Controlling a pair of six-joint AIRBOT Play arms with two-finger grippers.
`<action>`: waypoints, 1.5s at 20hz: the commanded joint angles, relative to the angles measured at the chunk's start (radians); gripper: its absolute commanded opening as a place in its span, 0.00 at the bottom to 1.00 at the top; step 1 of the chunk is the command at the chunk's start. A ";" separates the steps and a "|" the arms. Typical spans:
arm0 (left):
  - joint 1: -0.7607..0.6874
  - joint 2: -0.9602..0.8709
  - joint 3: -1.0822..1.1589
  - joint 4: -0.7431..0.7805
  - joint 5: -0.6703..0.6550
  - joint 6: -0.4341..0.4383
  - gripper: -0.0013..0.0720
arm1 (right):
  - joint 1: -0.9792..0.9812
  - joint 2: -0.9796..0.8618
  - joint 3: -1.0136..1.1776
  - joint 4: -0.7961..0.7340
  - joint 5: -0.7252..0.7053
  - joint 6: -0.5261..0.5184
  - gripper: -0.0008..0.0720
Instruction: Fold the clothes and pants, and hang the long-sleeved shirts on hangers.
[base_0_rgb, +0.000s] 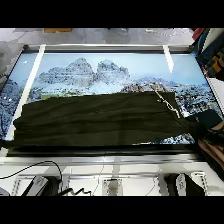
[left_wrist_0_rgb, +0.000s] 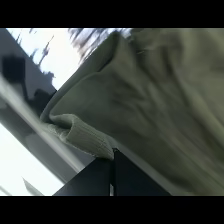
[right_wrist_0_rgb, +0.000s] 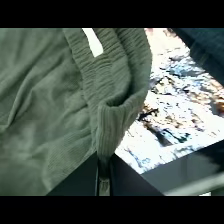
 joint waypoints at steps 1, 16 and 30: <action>0.000 0.000 0.084 -0.039 -0.074 0.094 0.04 | 0.000 0.172 0.055 -0.139 0.077 0.066 0.05; -0.367 -0.068 0.124 -0.354 0.371 0.085 0.04 | 0.005 -0.146 0.132 0.376 -0.325 0.176 0.05; -0.667 -0.395 0.213 -0.482 0.776 -0.016 0.04 | 0.407 -0.737 0.371 0.463 -0.886 0.179 0.05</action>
